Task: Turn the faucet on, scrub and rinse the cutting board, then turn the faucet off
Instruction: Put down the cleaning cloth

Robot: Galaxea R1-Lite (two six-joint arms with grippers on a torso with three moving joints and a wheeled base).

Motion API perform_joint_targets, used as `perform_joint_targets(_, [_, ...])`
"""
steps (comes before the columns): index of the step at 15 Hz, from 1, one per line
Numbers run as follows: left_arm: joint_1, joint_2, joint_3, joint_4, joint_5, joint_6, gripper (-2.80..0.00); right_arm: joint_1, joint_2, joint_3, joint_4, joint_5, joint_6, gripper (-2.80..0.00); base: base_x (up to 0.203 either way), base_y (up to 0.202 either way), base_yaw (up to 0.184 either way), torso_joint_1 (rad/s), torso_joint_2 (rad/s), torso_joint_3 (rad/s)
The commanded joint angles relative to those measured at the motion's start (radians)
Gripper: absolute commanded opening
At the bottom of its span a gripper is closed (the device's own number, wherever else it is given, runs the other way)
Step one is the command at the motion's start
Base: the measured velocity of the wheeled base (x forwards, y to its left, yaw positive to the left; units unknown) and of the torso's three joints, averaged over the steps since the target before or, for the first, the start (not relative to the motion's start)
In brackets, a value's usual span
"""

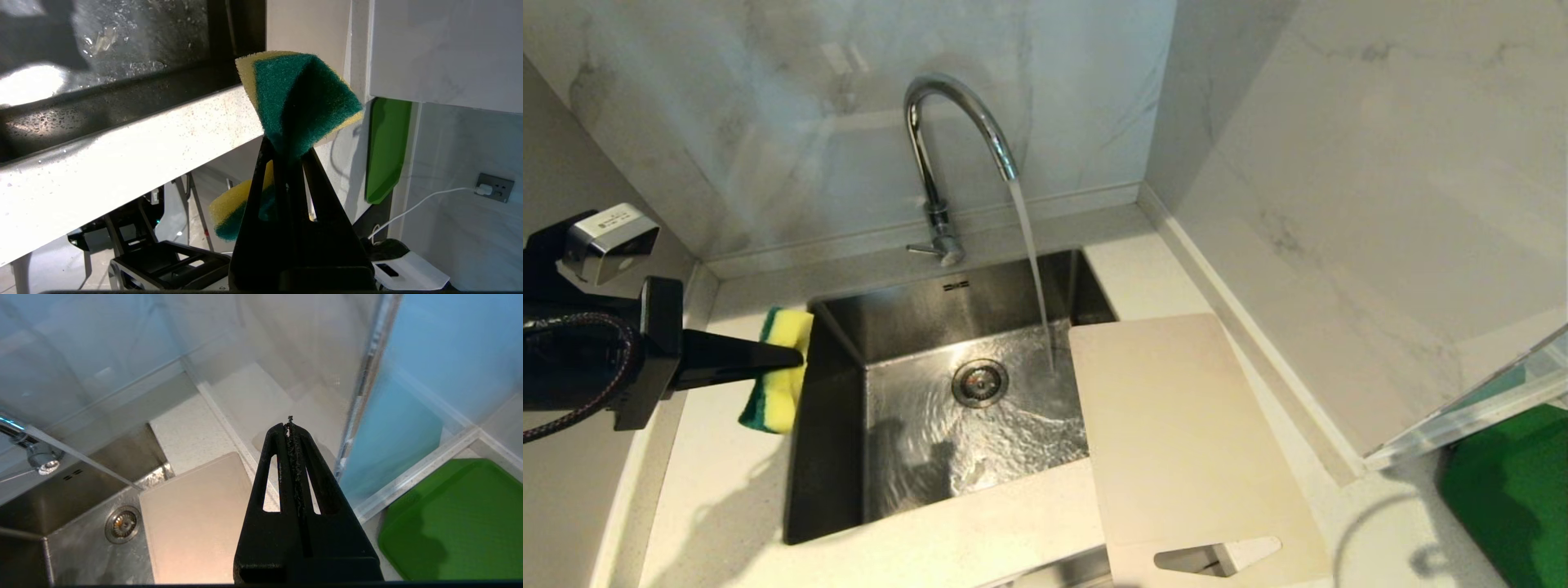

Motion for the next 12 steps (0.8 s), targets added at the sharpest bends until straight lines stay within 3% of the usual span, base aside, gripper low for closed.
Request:
perform_joint_targets(1, [-0.008, -0.001, 0.0, 0.0, -0.002, -0.004, -2.8, -0.098, -0.02, 0.036, -0.007, 0.116, 0.001, -2.8, 0.0, 0.0, 0.0, 0.0, 0.0, 0.0])
perform_joint_targets(7, [-0.02, 0.005, 0.0, 0.0, 0.0, -0.004, -2.8, -0.097, -0.248, 0.258, -0.01, 0.278, -0.132, -2.8, 0.0, 0.0, 0.0, 0.0, 0.0, 0.0])
perform_joint_targets(12, [-0.021, 0.013, -0.001, -0.002, -0.002, -0.004, -2.8, -0.096, -0.348, 0.537, -0.024, 0.601, -0.293, -2.8, 0.0, 0.0, 0.0, 0.0, 0.0, 0.0])
